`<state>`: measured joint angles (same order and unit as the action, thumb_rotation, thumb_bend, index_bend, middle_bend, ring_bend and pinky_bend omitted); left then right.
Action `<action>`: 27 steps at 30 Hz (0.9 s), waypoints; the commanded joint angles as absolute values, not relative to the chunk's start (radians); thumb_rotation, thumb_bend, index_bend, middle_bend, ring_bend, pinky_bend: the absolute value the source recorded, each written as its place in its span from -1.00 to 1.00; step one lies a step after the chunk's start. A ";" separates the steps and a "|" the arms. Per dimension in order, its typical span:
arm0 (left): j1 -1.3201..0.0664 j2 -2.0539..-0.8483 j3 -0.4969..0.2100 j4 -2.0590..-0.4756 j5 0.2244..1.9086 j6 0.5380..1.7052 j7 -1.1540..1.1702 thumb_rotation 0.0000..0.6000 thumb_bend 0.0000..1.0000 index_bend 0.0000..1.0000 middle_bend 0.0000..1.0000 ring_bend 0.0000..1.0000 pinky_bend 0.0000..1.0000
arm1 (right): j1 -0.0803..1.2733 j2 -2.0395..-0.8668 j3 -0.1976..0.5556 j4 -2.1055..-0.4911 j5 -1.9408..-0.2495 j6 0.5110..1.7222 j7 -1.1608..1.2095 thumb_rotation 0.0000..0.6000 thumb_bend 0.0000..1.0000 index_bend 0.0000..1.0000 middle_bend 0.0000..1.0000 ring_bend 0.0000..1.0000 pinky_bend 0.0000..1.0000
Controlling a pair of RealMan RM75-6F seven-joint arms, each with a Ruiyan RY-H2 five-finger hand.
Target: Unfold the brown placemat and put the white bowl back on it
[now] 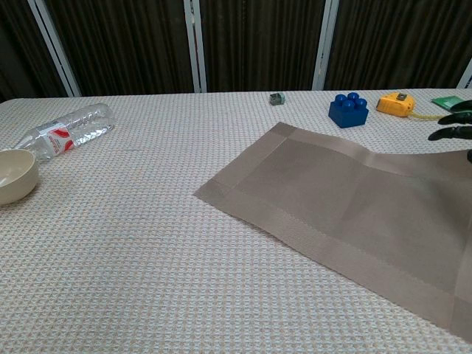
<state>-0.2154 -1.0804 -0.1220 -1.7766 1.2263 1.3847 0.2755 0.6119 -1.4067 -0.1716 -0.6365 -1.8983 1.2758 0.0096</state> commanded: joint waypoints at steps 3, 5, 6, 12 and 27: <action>-0.216 -1.081 -0.124 -1.772 1.217 1.380 0.275 1.00 -0.92 -1.00 -1.00 -1.00 -1.00 | 0.707 -1.513 -0.159 -0.446 -1.930 1.242 0.017 1.00 -0.22 0.32 -0.87 -1.00 -1.00; -0.218 -1.082 -0.124 -1.770 1.214 1.374 0.274 1.00 -0.92 -1.00 -1.00 -1.00 -1.00 | 0.723 -1.540 -0.158 -0.396 -1.931 1.244 0.015 1.00 -0.27 0.27 -0.88 -1.00 -1.00; -0.219 -1.082 -0.124 -1.769 1.213 1.372 0.275 1.00 -0.92 -1.00 -1.00 -1.00 -1.00 | 0.727 -1.549 -0.157 -0.379 -1.929 1.243 0.015 1.00 -0.39 0.10 -0.91 -1.00 -1.00; -0.219 -1.082 -0.120 -1.769 1.222 1.368 0.271 1.00 -0.92 -1.00 -1.00 -1.00 -1.00 | 0.717 -1.603 -0.101 -0.306 -1.856 1.255 -0.019 1.00 -1.00 -1.00 -1.00 -1.00 -1.00; -0.264 -1.099 -0.098 -1.781 1.347 1.320 0.222 1.00 -0.92 -1.00 -1.00 -1.00 -1.00 | 0.503 -1.359 0.089 -0.909 -1.563 1.423 0.147 1.00 -1.00 -1.00 -1.00 -1.00 -1.00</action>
